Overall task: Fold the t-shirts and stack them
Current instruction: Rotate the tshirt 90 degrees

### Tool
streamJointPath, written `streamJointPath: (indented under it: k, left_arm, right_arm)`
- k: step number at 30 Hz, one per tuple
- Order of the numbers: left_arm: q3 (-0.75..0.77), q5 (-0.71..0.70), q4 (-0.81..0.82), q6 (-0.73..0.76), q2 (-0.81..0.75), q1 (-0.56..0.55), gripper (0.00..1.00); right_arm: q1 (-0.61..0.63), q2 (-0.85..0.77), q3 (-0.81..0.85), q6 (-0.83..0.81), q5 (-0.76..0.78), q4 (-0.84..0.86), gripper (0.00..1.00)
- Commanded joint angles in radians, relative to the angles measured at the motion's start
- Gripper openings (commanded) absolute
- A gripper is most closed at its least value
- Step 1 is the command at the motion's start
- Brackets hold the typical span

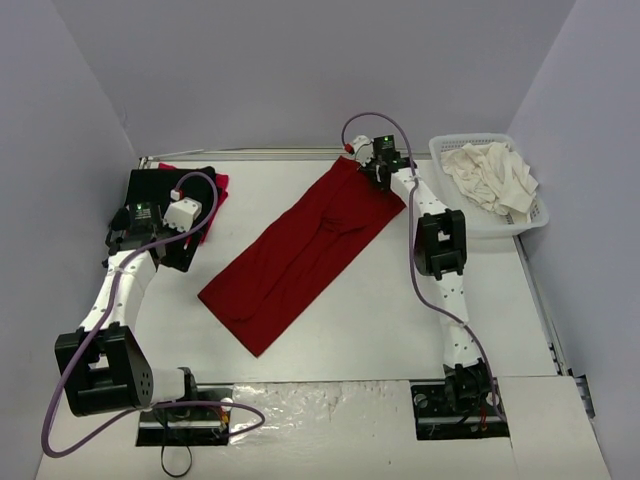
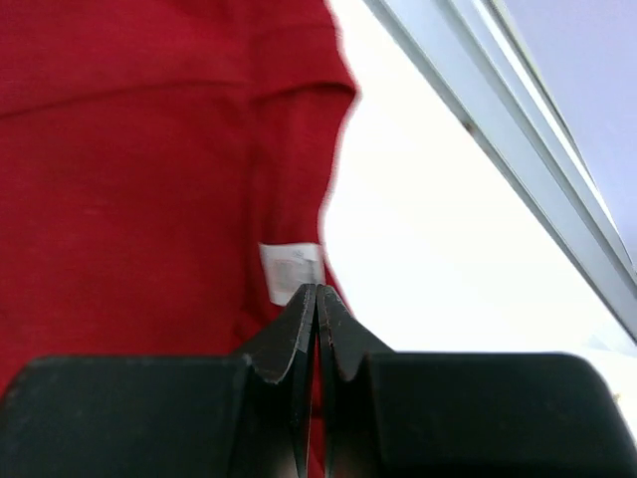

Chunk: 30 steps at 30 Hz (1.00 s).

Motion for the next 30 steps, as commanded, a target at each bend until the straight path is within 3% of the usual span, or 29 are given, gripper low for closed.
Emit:
streamJointPath:
  k: [1,10,14,16,18,23,30]
  left_arm:
    - [0.024,0.000,0.002,0.006,-0.014,0.007,0.66]
    - [0.016,0.049,0.016,-0.002,-0.060,0.007,0.66]
    - [0.047,0.173,0.005,-0.001,-0.008,0.001,0.66]
    - [0.070,0.237,-0.017,0.012,0.028,-0.008,0.58]
    - [0.107,0.348,-0.010,-0.005,0.074,-0.012,0.43]
    - [0.200,0.336,-0.007,-0.007,0.201,-0.080,0.41]
    - [0.188,0.312,0.015,0.032,0.310,-0.172,0.25]
  right_arm:
    - [-0.005,-0.139,-0.025,0.072,0.082,0.094,0.00]
    - [-0.002,-0.329,-0.187,0.118,0.177,0.108,0.00]
    - [0.000,-0.429,-0.345,0.127,0.168,0.086,0.00]
    - [-0.002,-0.450,-0.378,0.142,0.134,0.058,0.00]
    - [-0.004,-0.467,-0.399,0.156,0.102,0.001,0.00]
    - [-0.005,-0.467,-0.430,0.179,0.077,-0.074,0.00]
    - [-0.005,-0.389,-0.375,0.210,0.067,-0.125,0.00]
